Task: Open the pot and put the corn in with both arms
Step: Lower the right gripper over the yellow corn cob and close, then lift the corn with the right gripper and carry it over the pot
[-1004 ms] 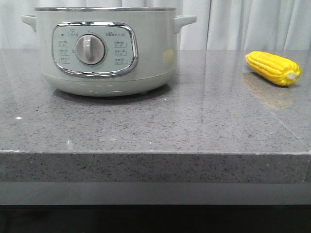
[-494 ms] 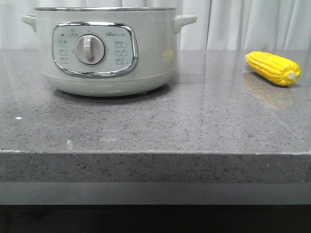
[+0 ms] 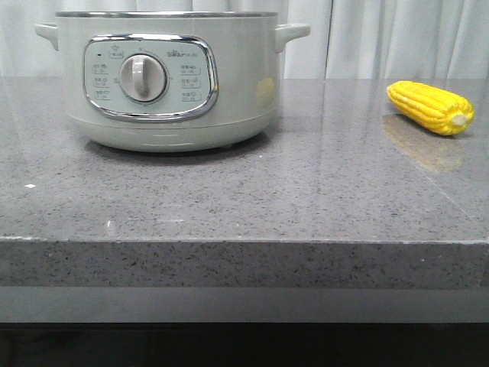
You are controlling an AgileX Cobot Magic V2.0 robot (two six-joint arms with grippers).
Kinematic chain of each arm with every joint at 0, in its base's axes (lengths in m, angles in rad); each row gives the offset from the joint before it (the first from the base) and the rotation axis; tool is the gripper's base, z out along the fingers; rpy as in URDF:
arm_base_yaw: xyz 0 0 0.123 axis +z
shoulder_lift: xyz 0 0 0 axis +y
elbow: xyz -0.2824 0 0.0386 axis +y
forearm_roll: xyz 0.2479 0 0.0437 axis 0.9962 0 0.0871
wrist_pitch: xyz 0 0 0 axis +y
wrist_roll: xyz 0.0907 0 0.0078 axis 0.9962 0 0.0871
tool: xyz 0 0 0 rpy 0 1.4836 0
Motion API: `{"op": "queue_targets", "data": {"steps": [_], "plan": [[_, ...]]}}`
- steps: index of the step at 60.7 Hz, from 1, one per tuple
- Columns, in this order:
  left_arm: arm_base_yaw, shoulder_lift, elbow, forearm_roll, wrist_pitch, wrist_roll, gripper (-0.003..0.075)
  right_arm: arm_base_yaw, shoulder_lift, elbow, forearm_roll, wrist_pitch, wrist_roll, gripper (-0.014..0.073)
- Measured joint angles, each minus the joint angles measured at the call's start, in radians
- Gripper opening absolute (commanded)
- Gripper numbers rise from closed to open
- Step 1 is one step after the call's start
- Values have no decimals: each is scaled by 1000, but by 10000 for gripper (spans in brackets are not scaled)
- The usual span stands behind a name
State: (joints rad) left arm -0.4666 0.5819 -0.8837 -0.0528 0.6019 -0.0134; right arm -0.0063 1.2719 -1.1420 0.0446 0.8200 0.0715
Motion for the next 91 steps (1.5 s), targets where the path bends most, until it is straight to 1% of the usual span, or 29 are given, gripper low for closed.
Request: {"op": "queue_targets", "data": {"steps": [13, 24, 44, 59, 78, 81, 89, 91], "plan": [[0, -10, 17, 0, 2, 0, 206, 0, 196, -172, 40, 26, -36, 541], [0, -10, 17, 0, 8, 0, 206, 0, 346, -312, 45, 30, -47, 541], [0, -10, 17, 0, 10, 0, 206, 20, 549, -507, 57, 62, -85, 541], [0, -10, 17, 0, 10, 0, 206, 25, 656, -574, 61, 63, -87, 541], [0, -10, 17, 0, 10, 0, 206, 25, 707, -582, 61, 69, -87, 536], [0, -10, 17, 0, 10, 0, 206, 25, 707, -582, 61, 72, -87, 505], [0, -10, 17, 0, 10, 0, 206, 25, 707, -582, 61, 80, -92, 346], [0, -10, 17, 0, 10, 0, 206, 25, 707, -582, 61, 82, -92, 323]]}}
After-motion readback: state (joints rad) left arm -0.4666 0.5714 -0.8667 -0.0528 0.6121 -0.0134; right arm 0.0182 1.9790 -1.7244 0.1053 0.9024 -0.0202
